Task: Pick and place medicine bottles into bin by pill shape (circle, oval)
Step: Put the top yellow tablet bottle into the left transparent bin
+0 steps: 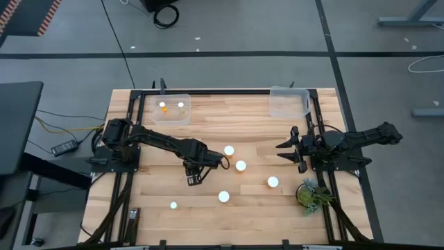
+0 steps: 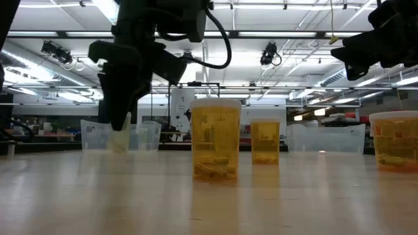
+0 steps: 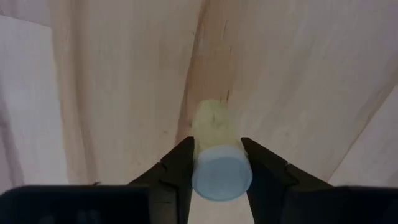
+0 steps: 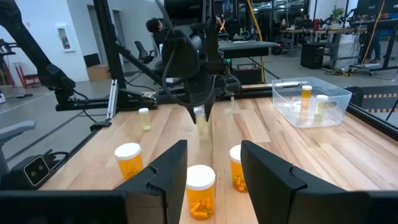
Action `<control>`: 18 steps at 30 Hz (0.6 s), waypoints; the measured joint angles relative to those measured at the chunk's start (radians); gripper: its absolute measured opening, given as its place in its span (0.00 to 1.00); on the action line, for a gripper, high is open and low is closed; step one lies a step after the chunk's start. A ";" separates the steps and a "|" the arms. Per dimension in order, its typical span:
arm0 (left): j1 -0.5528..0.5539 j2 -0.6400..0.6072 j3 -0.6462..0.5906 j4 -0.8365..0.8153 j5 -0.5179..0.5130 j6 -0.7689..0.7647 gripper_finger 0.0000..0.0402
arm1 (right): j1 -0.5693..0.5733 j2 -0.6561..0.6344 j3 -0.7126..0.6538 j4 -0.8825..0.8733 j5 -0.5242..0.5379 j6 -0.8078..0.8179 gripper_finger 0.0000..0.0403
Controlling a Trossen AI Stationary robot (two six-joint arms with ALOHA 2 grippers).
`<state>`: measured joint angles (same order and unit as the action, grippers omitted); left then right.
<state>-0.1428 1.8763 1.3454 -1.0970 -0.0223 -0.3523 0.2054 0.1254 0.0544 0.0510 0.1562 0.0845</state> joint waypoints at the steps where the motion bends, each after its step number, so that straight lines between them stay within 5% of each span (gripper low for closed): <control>1: 0.006 0.000 0.009 -0.011 0.000 0.002 0.29 | 0.000 0.000 0.000 0.000 0.000 0.000 0.39; 18: 0.226 -0.114 0.085 -0.266 -0.125 0.157 0.32 | 0.000 0.000 0.000 0.000 0.000 0.000 0.39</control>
<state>0.0829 1.7623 1.4303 -1.3634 -0.1475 -0.1949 0.2052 0.1257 0.0544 0.0505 0.1562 0.0845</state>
